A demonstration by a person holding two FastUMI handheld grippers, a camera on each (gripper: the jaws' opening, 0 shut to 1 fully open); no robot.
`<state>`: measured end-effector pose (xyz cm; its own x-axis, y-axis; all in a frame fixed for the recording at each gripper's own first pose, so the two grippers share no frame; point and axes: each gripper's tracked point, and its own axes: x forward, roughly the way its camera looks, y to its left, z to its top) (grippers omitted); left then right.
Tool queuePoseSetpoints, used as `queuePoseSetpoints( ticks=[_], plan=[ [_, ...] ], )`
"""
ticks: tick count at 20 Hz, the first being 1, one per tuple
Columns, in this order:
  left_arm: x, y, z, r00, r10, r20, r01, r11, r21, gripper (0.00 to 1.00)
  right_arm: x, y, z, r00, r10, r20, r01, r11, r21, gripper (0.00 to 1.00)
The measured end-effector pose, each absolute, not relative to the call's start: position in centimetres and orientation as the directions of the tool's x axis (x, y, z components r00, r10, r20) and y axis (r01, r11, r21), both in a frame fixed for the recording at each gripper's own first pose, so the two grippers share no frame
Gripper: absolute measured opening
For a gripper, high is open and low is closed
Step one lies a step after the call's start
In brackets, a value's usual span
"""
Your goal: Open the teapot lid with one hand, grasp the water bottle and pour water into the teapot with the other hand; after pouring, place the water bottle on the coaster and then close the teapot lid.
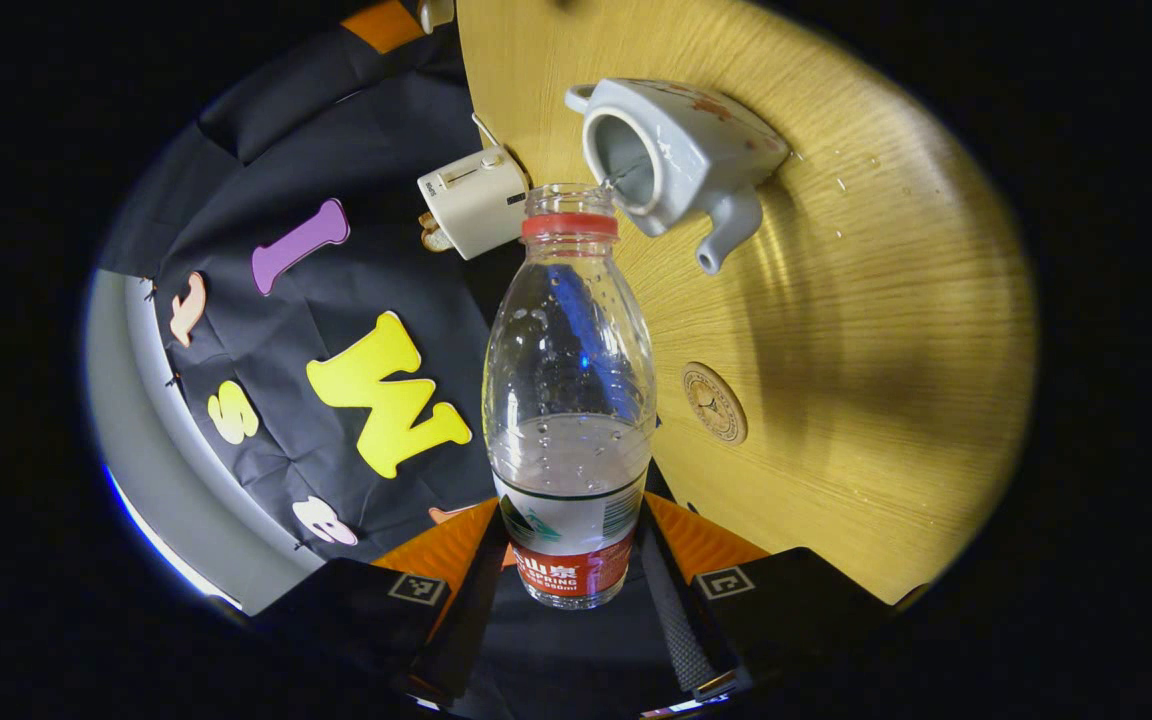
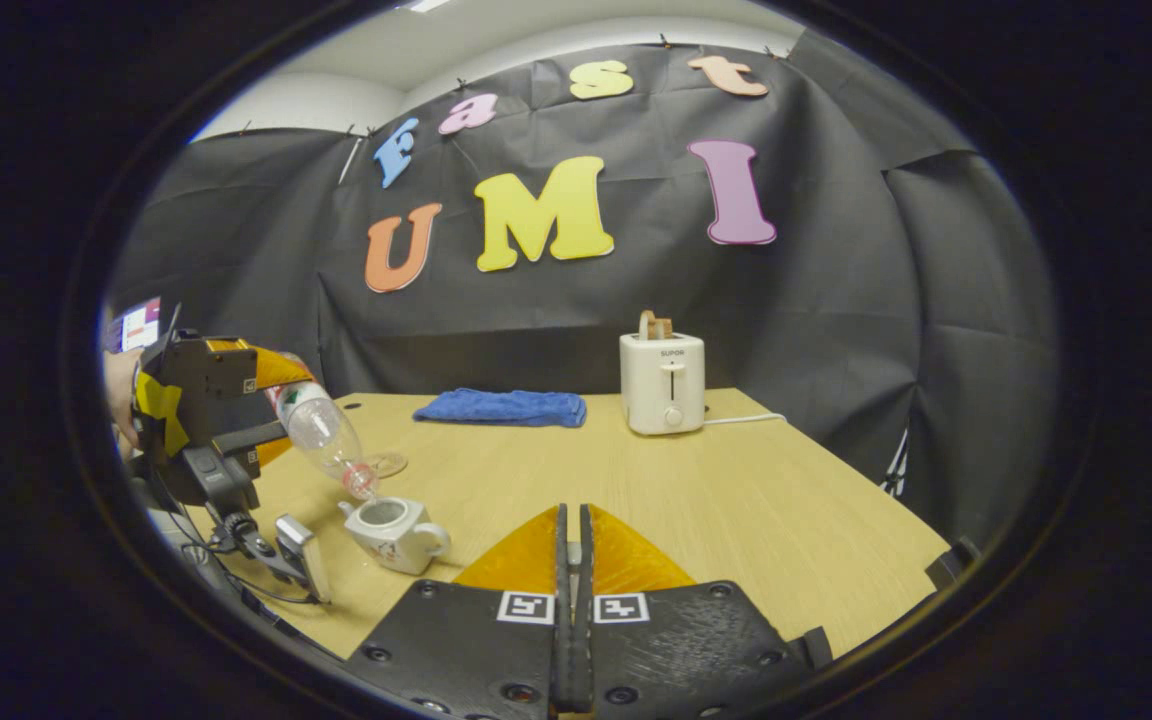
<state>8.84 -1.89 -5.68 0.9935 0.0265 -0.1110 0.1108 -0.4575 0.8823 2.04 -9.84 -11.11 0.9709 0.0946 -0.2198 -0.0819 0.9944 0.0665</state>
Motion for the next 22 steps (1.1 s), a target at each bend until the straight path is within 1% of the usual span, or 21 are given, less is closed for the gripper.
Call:
queuePoseSetpoints(
  ticks=[1, 7, 12, 17, 18, 20, 21, 22],
  plan=[
    [8.9, -1.7, -5.6, 0.994, 0.029, -0.107, 0.108, -0.461, 0.881, 0.75, 2.0, -9.8, -11.0, 0.971, 0.095, -0.218, -0.083, 0.994, 0.067, 0.00],
    [8.4, -2.3, -4.9, 0.996, 0.020, -0.091, 0.088, -0.518, 0.851, 0.75, 1.8, -9.8, -11.2, 0.971, 0.098, -0.219, -0.084, 0.994, 0.070, 0.00],
    [8.6, -2.3, -4.6, 0.996, 0.028, -0.090, 0.092, -0.516, 0.852, 0.75, 1.6, -9.8, -11.3, 0.970, 0.100, -0.220, -0.086, 0.994, 0.072, 0.00],
    [8.5, -2.6, -4.2, 0.997, 0.007, -0.077, 0.070, -0.509, 0.858, 0.76, 1.7, -9.5, -11.3, 0.970, 0.101, -0.221, -0.088, 0.994, 0.067, 0.00],
    [8.6, -2.5, -4.1, 0.998, -0.003, -0.070, 0.060, -0.499, 0.865, 0.75, 1.8, -9.5, -11.2, 0.970, 0.100, -0.220, -0.088, 0.994, 0.065, 0.00],
    [8.6, -2.1, -4.5, 0.997, -0.006, -0.078, 0.068, -0.435, 0.898, 0.75, 1.7, -9.4, -11.0, 0.971, 0.098, -0.218, -0.087, 0.994, 0.063, 0.00],
    [8.6, -1.9, -4.9, 0.996, -0.005, -0.094, 0.084, -0.392, 0.916, 0.78, 1.7, -9.4, -10.9, 0.971, 0.097, -0.216, -0.086, 0.994, 0.060, 0.00],
    [8.6, -1.8, -5.4, 0.994, -0.003, -0.107, 0.099, -0.353, 0.930, 0.76, 1.6, -9.3, -10.8, 0.972, 0.096, -0.215, -0.085, 0.995, 0.058, 0.00]
  ],
)
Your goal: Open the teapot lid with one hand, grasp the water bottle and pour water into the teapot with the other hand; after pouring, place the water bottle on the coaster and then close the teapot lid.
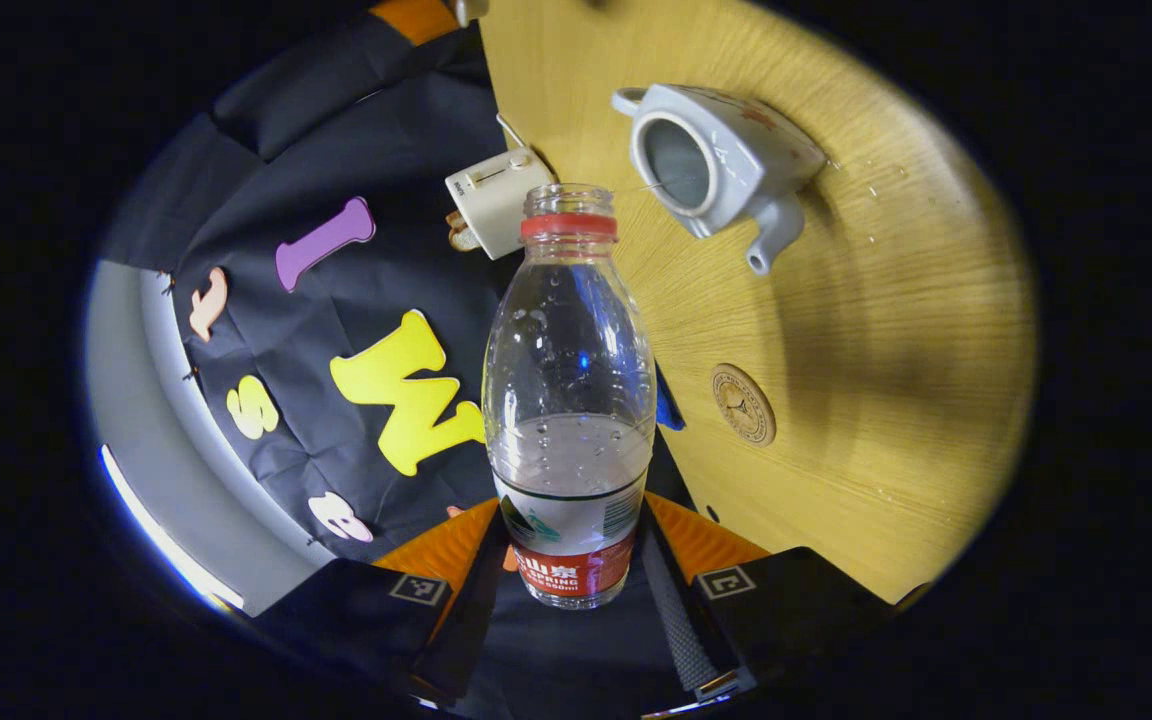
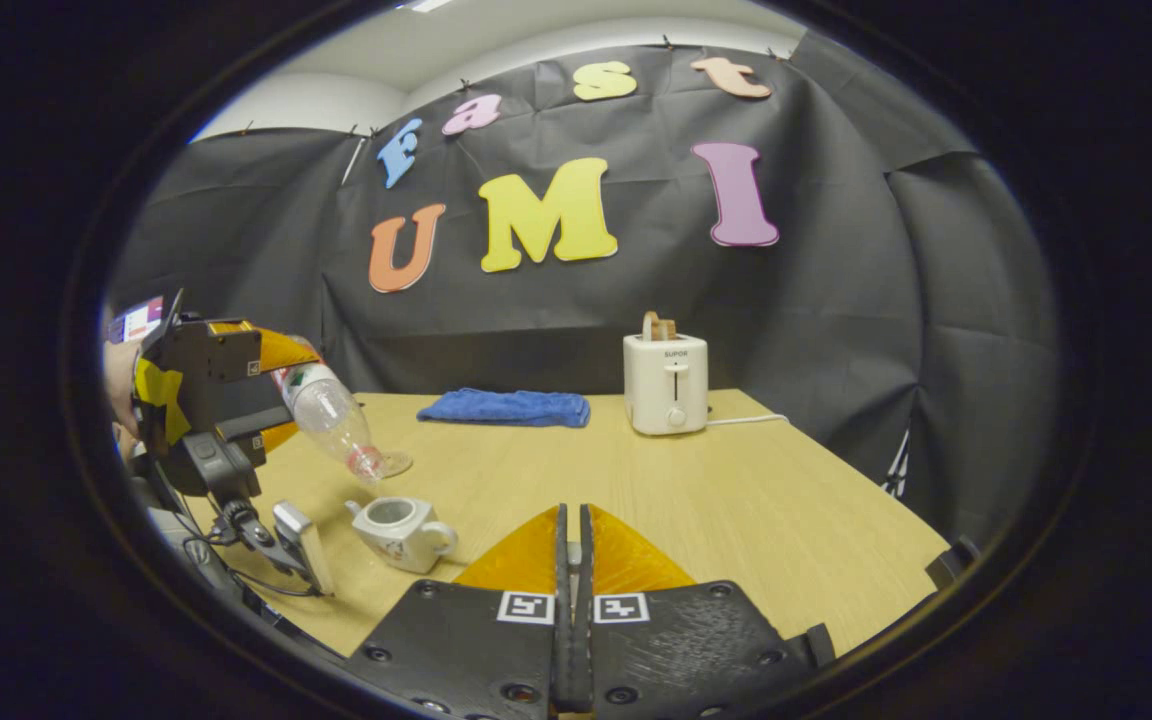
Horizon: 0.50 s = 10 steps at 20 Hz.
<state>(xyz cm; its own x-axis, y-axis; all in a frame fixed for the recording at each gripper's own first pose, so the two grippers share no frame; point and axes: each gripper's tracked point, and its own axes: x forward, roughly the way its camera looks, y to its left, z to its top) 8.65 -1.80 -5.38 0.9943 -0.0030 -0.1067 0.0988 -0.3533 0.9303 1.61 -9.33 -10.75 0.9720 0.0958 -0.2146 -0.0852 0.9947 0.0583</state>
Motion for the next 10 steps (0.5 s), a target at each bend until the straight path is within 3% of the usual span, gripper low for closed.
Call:
queuePoseSetpoints(
  ticks=[3, 7, 10],
  plan=[
    [8.5, -1.3, -6.3, 0.992, -0.013, -0.127, 0.120, -0.241, 0.963, 0.78, 1.6, -9.1, -10.1, 0.974, 0.095, -0.207, -0.084, 0.995, 0.058, 0.00],
    [7.4, 1.1, -10.2, 0.956, 0.030, -0.293, 0.288, 0.106, 0.952, 0.75, 1.4, -8.2, -9.2, 0.975, 0.100, -0.197, -0.091, 0.994, 0.057, 0.00],
    [6.9, 1.9, -11.2, 0.939, 0.022, -0.343, 0.310, 0.374, 0.874, 0.76, 1.4, -7.5, -8.5, 0.976, 0.107, -0.190, -0.099, 0.994, 0.049, 0.00]
  ],
)
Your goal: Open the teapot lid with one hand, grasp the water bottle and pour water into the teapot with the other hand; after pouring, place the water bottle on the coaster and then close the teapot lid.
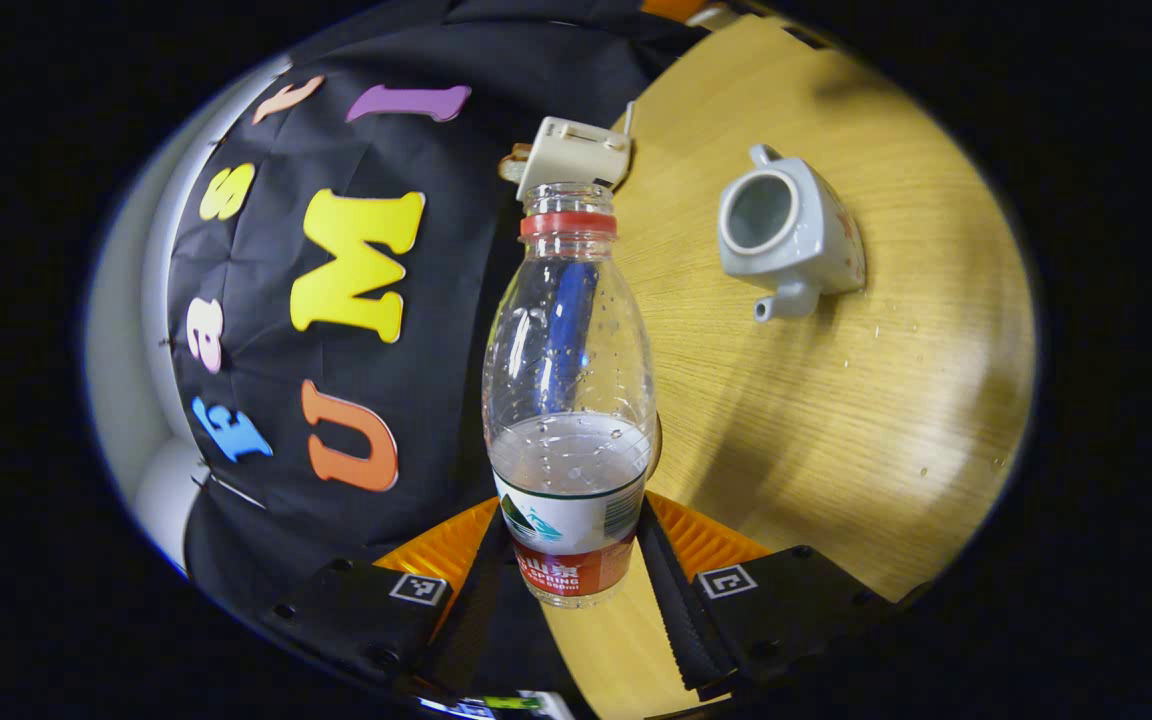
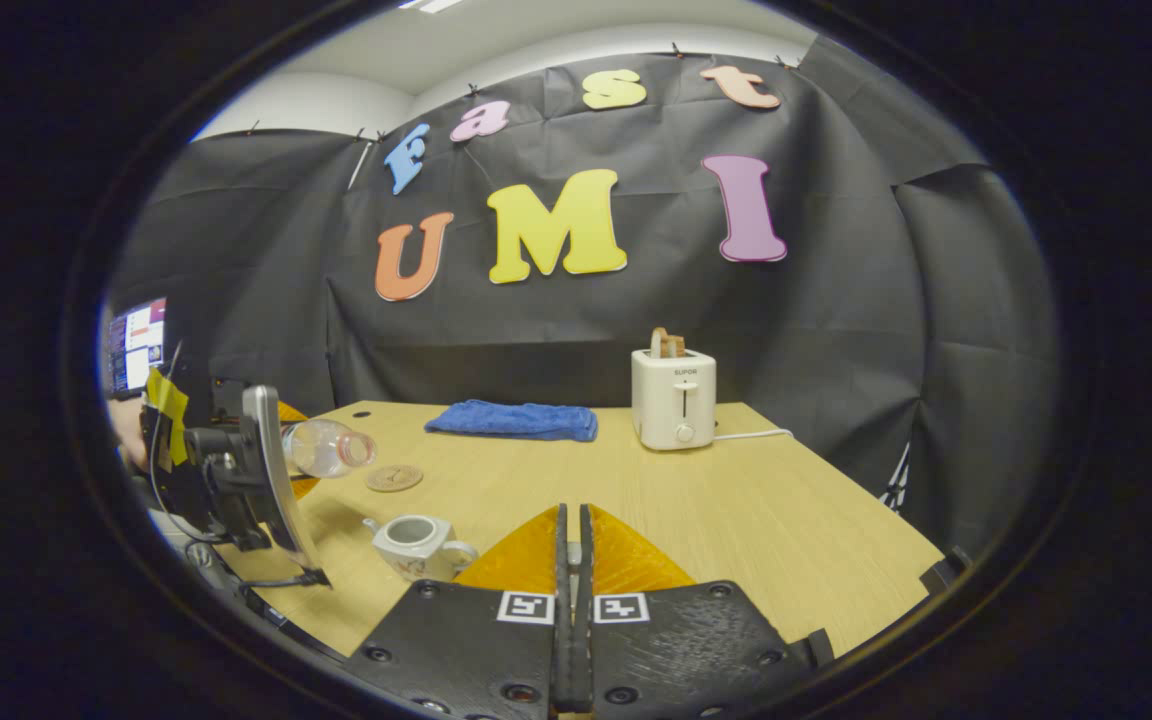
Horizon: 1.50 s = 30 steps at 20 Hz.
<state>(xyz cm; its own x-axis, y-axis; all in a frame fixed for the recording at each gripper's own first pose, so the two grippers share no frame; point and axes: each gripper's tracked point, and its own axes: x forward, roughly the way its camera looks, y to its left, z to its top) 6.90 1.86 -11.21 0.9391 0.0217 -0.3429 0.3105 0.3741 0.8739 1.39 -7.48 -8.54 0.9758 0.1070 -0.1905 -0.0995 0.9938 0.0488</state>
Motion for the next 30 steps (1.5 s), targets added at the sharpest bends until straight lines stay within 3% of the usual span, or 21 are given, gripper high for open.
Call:
queuePoseSetpoints(
  ticks=[5, 9, 16, 21, 30],
  plan=[
    [7.9, 2.9, -10.8, 0.938, -0.003, -0.347, 0.227, 0.762, 0.607, 0.76, 1.6, -6.2, -8.1, 0.974, 0.127, -0.190, -0.116, 0.991, 0.068, 0.00],
    [9.7, 2.3, -9.9, 0.942, -0.071, -0.327, 0.170, 0.943, 0.286, 0.76, 1.8, -5.1, -8.1, 0.971, 0.141, -0.192, -0.130, 0.989, 0.071, 0.00],
    [14.6, 0.5, -8.2, 0.960, -0.170, -0.221, 0.173, 0.985, -0.006, 0.77, 2.0, -5.2, -8.5, 0.968, 0.140, -0.207, -0.130, 0.990, 0.064, 0.00],
    [17.8, 1.3, -10.1, 0.968, -0.148, -0.204, 0.136, 0.988, -0.071, 0.77, 2.4, -6.7, -9.3, 0.967, 0.107, -0.231, -0.095, 0.994, 0.061, 0.00],
    [20.0, 1.2, -13.5, 0.945, -0.166, -0.283, 0.154, 0.986, -0.064, 0.80, 3.0, -7.5, -9.8, 0.967, 0.077, -0.244, -0.065, 0.996, 0.059, 0.00]
  ],
)
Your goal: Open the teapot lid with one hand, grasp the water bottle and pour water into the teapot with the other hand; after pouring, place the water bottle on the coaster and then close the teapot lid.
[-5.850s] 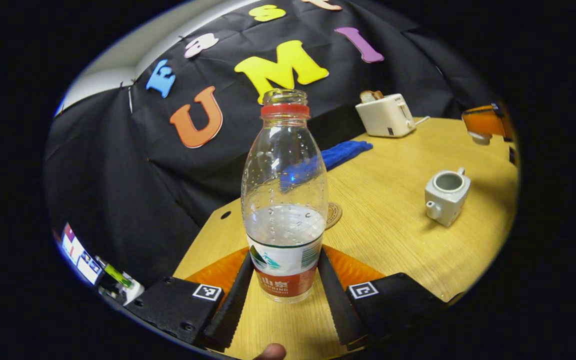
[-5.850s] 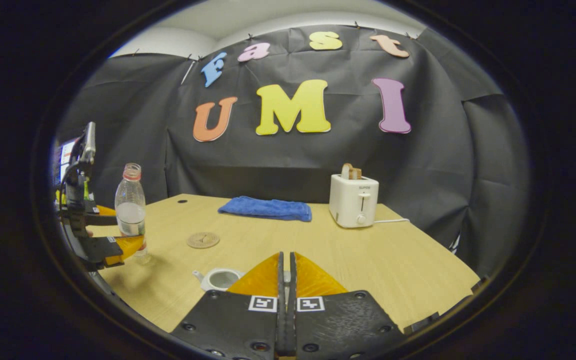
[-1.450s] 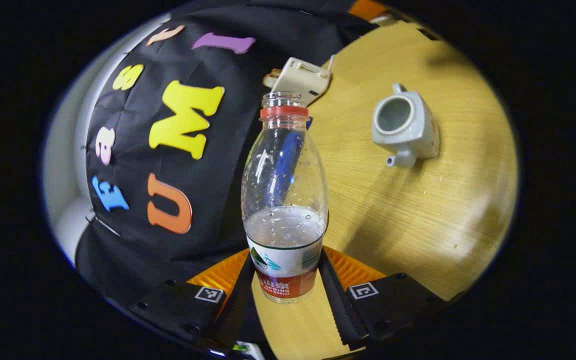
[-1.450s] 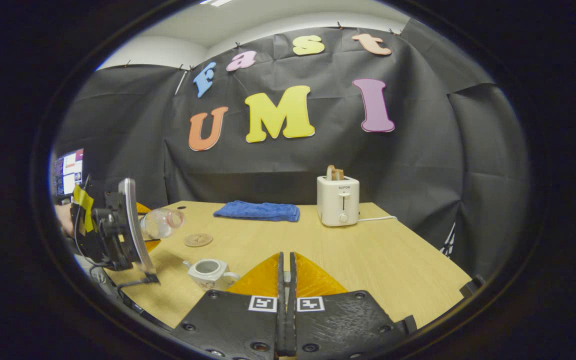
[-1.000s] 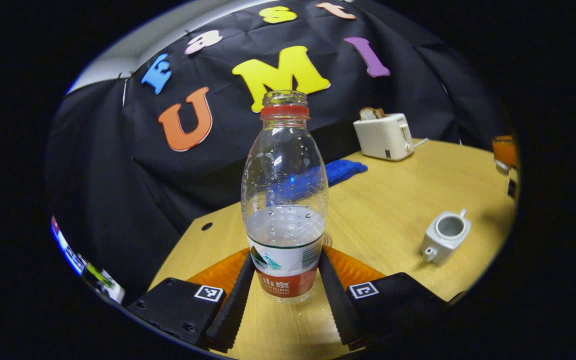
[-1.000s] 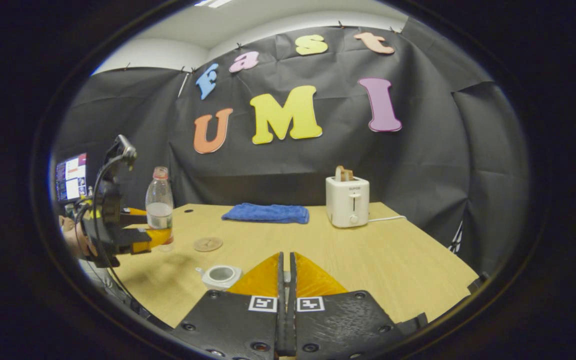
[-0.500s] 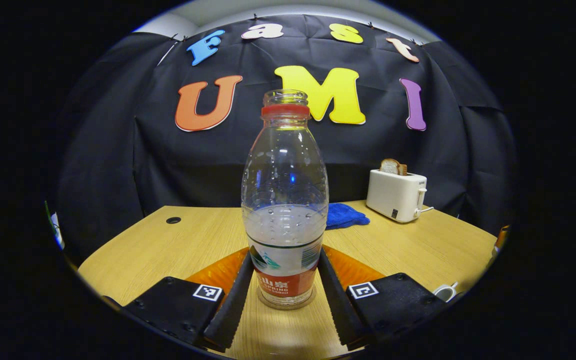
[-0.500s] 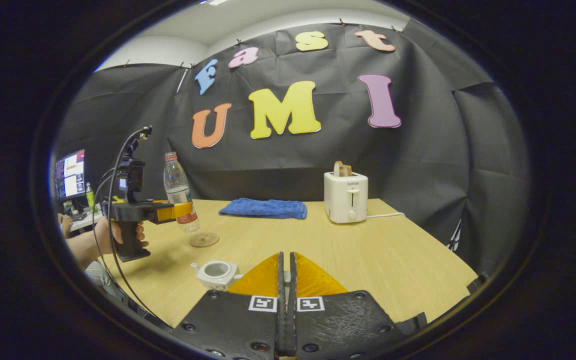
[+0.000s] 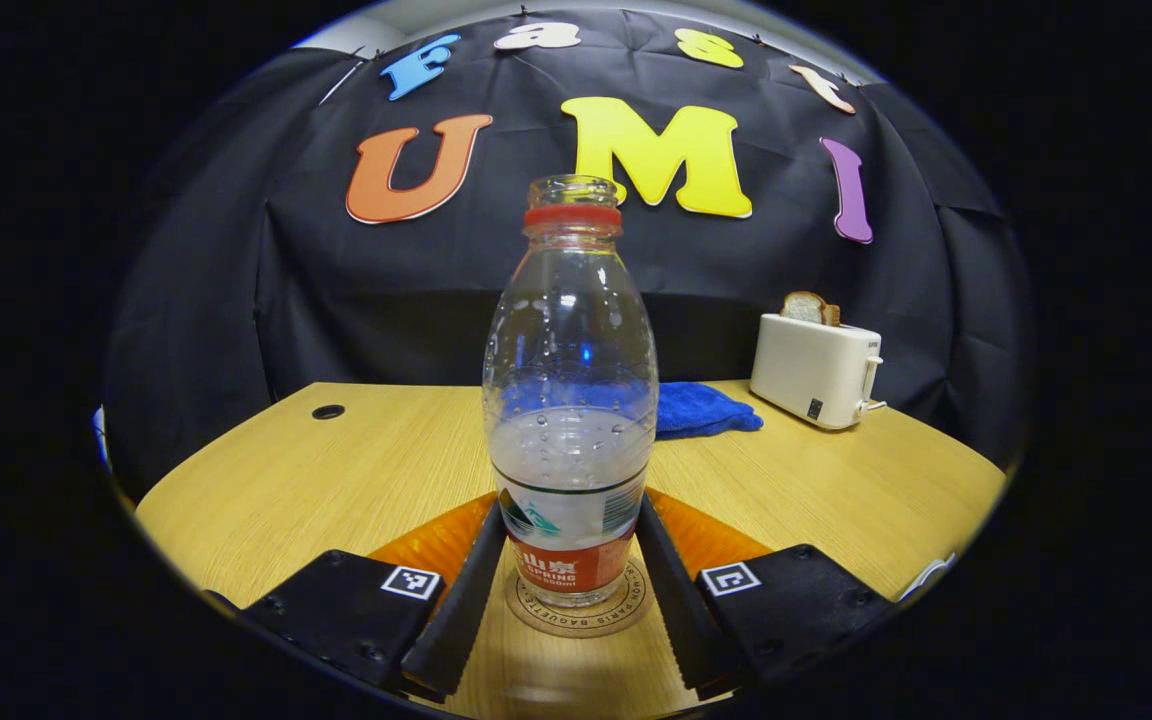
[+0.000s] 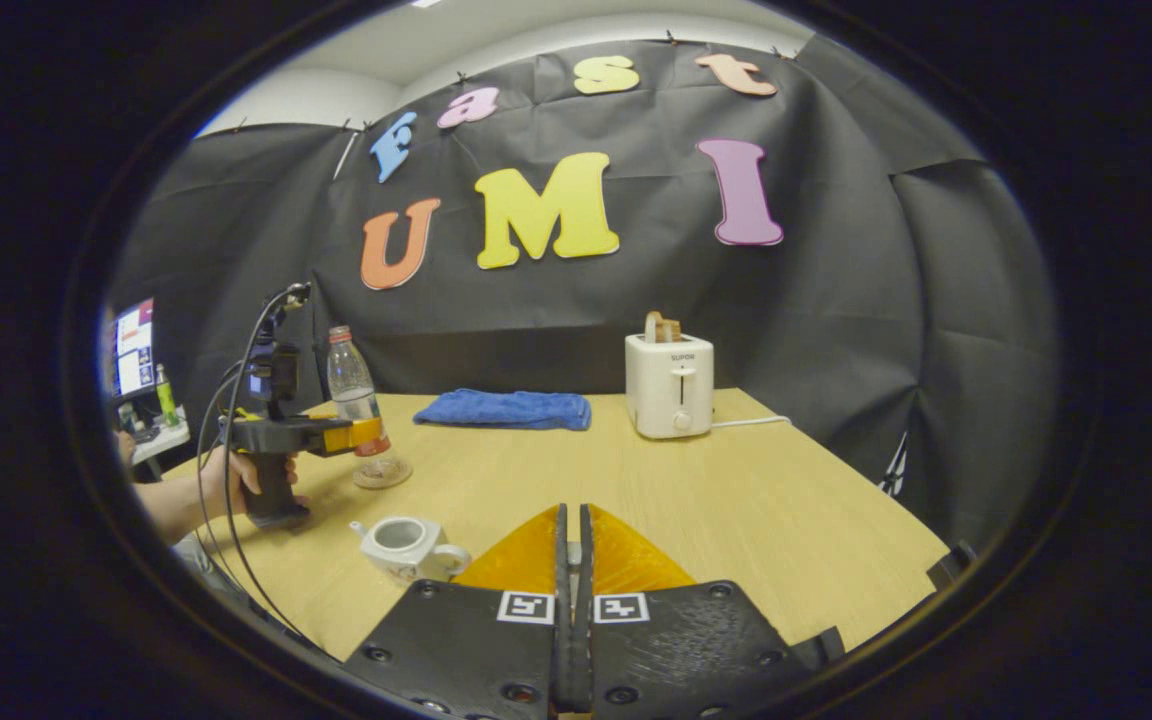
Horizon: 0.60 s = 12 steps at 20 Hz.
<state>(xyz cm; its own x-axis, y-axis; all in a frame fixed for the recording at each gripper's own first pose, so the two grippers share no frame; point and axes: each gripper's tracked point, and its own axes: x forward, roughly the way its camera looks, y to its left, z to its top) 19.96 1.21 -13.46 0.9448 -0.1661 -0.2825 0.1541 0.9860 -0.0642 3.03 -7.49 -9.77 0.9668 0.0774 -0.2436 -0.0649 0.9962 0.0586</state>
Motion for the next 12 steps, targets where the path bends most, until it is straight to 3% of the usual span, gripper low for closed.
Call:
queuePoseSetpoints(
  ticks=[6, 9, 12],
  plan=[
    [19.9, 1.2, -13.6, 0.937, -0.185, -0.295, 0.173, 0.983, -0.065, 0.81, 3.0, -7.3, -9.9, 0.966, 0.082, -0.247, -0.069, 0.996, 0.059, 0.00],
    [19.5, 1.3, -13.7, 0.935, -0.191, -0.298, 0.177, 0.981, -0.073, 1.00, 3.0, -7.2, -9.8, 0.966, 0.080, -0.244, -0.068, 0.996, 0.057, 0.00],
    [18.7, 1.6, -14.0, 0.929, -0.189, -0.318, 0.171, 0.982, -0.085, 1.00, 2.9, -6.4, -9.7, 0.965, 0.100, -0.242, -0.086, 0.994, 0.065, 0.00]
  ],
)
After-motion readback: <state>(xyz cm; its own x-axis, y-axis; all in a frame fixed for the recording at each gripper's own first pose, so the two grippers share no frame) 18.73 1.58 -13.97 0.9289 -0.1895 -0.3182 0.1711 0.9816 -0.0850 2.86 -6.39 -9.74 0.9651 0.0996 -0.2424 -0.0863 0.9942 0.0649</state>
